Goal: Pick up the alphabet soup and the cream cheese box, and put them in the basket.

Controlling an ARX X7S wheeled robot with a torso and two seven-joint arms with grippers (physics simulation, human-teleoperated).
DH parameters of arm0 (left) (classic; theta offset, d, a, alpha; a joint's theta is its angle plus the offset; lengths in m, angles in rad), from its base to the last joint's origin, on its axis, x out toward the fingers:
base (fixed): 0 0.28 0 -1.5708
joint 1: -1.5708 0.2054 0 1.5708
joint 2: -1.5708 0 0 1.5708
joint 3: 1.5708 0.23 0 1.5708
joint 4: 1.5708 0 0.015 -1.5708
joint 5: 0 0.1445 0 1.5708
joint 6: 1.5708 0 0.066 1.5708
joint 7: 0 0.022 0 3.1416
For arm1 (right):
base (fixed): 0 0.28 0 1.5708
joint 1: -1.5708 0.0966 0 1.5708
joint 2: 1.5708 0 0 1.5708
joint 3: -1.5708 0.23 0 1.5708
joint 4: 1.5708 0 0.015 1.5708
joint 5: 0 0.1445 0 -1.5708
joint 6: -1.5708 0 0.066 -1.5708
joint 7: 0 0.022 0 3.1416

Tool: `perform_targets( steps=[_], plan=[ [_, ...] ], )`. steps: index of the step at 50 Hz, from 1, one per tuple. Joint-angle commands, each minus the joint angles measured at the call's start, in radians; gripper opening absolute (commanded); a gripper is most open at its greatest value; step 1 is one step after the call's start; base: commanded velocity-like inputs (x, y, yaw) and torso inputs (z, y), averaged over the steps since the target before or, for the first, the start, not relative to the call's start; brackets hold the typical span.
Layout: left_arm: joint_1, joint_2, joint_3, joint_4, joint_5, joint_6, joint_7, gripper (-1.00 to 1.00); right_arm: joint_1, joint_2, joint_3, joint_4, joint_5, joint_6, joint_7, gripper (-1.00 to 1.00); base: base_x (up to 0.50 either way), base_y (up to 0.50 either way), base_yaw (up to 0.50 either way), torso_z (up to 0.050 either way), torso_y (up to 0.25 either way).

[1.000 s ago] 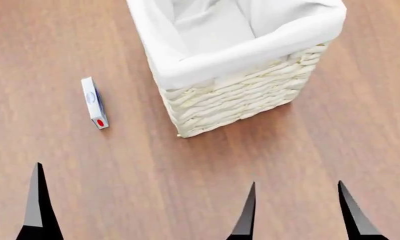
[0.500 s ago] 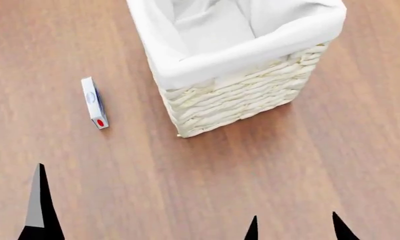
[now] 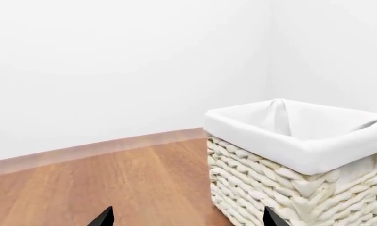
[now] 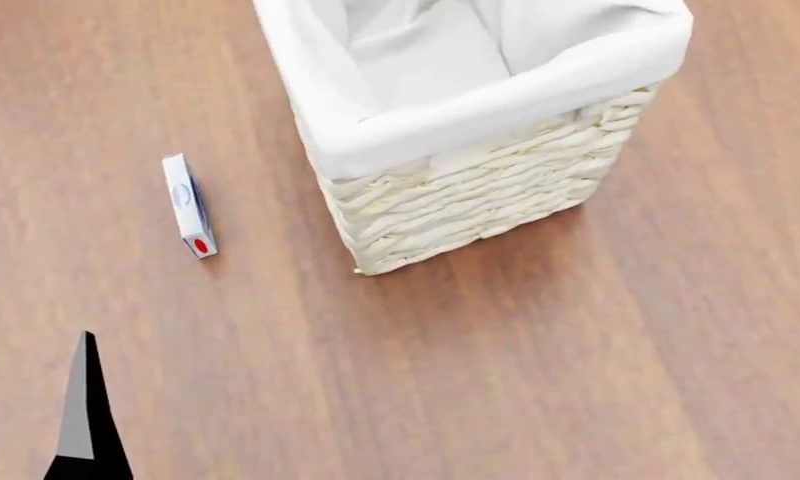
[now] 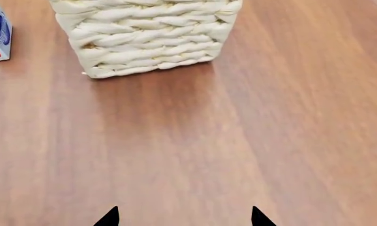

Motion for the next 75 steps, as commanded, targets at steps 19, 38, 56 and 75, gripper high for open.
perform_targets(
  steps=[19,38,56,75],
  plan=[
    [0.030,-0.011,0.030,0.026,0.020,0.004,-0.005,1.00,-0.147,0.069,0.009,-0.062,0.016,-0.073,0.025,1.00,0.00,0.00,0.00,0.000,0.000],
    [0.053,-0.026,0.026,0.052,0.021,0.009,-0.015,1.00,-0.175,0.141,-0.146,-0.059,-0.086,-0.225,0.008,1.00,0.00,0.00,0.00,0.000,0.000],
    [0.037,-0.022,0.033,0.040,0.031,-0.010,-0.023,1.00,-0.162,0.156,-0.148,0.005,-0.131,-0.242,-0.048,1.00,0.00,0.00,0.00,0.000,0.000],
    [0.031,-0.023,0.036,0.030,0.035,-0.016,-0.030,1.00,-0.171,0.120,-0.177,0.060,-0.178,-0.247,-0.106,1.00,0.00,0.00,0.00,0.000,0.000]
  ],
)
